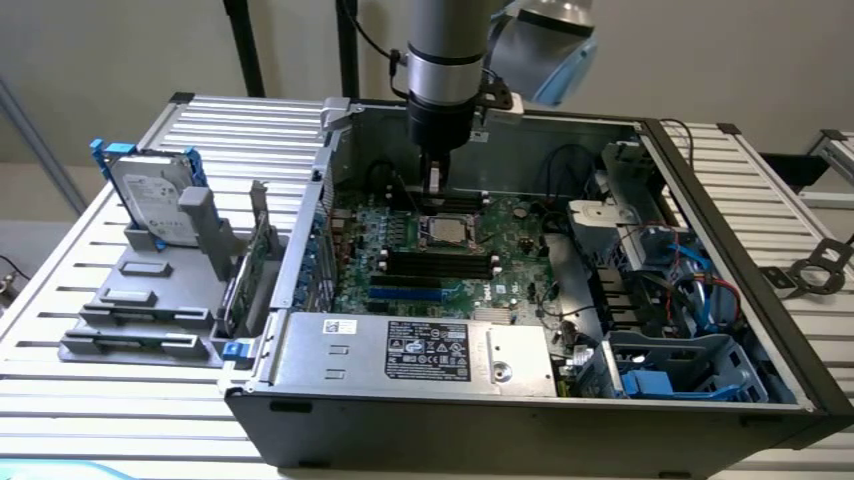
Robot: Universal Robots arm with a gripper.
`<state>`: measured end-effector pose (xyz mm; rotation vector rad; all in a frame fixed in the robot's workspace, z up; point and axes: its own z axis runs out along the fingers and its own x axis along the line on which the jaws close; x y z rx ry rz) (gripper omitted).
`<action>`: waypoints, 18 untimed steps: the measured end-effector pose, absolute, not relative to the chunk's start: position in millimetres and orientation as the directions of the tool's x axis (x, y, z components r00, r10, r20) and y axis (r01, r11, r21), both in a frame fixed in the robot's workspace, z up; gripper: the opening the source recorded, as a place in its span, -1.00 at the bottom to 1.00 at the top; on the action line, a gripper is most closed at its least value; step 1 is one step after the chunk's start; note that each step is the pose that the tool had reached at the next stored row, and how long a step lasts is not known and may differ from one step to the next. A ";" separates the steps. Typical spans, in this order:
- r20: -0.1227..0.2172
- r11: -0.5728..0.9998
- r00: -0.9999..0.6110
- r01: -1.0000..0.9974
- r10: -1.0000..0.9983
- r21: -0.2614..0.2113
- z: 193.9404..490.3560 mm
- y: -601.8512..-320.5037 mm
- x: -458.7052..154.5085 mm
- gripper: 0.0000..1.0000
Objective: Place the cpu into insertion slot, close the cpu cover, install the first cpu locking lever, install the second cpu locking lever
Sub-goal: 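Close the cpu cover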
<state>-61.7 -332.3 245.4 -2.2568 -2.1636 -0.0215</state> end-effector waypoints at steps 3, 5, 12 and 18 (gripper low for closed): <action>0.020 -0.042 0.042 0.999 0.999 -0.010 250.6 -332.3 -48.2 -0.79; 0.020 -0.042 0.042 0.999 0.999 -0.016 255.8 -332.3 -39.2 -0.79; 0.020 -0.042 0.043 0.999 0.999 -0.032 279.9 -332.4 -7.2 -0.79; 0.030 -0.042 0.043 0.999 0.999 -0.033 282.8 -332.3 20.2 -0.79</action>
